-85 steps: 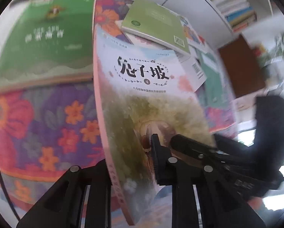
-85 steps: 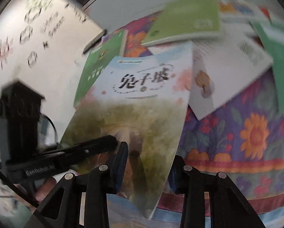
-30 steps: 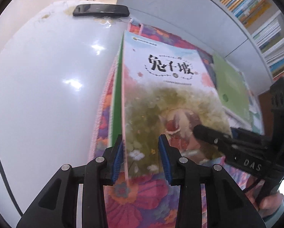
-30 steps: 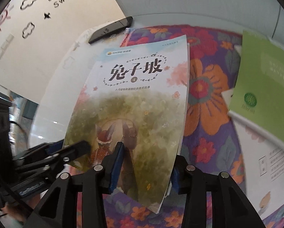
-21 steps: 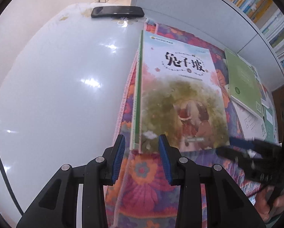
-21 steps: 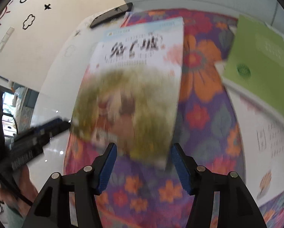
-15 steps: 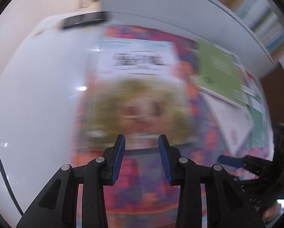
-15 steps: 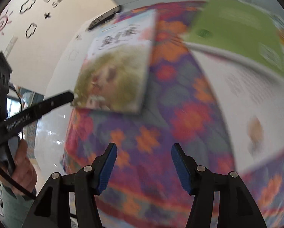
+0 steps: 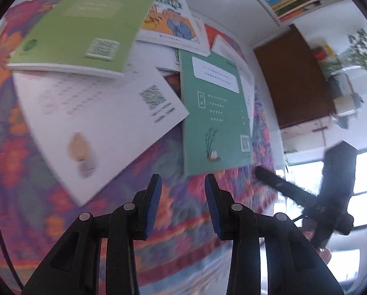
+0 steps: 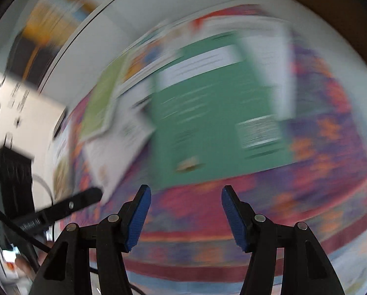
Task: Organize books
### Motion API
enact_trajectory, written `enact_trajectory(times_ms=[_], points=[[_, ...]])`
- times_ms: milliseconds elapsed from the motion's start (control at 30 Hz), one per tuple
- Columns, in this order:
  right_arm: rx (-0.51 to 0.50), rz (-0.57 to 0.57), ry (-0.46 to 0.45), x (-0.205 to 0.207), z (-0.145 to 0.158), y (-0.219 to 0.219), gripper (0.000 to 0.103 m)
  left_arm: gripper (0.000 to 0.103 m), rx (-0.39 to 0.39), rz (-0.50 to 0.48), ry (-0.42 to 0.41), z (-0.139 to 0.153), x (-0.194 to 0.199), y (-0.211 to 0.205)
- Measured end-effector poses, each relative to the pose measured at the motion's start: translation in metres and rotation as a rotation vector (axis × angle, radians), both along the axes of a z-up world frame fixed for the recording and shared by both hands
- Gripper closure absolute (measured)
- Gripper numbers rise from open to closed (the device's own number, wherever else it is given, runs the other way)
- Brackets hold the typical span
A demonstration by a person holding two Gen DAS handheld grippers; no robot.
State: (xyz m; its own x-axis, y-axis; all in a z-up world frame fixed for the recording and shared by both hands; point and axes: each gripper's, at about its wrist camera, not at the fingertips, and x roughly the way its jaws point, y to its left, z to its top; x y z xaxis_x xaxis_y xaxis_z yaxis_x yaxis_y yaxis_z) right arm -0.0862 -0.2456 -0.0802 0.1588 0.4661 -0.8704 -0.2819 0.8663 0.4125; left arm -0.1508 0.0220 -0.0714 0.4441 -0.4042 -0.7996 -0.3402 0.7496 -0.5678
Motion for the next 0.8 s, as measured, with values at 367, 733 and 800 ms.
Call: enact_trajectory(times_ms=[367,733,800], points=[[0.127,-0.202,0.079,0.058,-0.038,-0.083,0.067,0.07,0.158,0.263,0.101,-0.025,0.025,-0.028],[0.076,0.04,0.025,0.045,-0.031,-0.035,0.057,0.063,0.281,0.077,0.099,-0.018,0.026,-0.071],[0.045,0.106,0.022,0.031,-0.028,-0.04,0.057,0.063,0.238,0.048,0.104,-0.019,0.01,-0.075]])
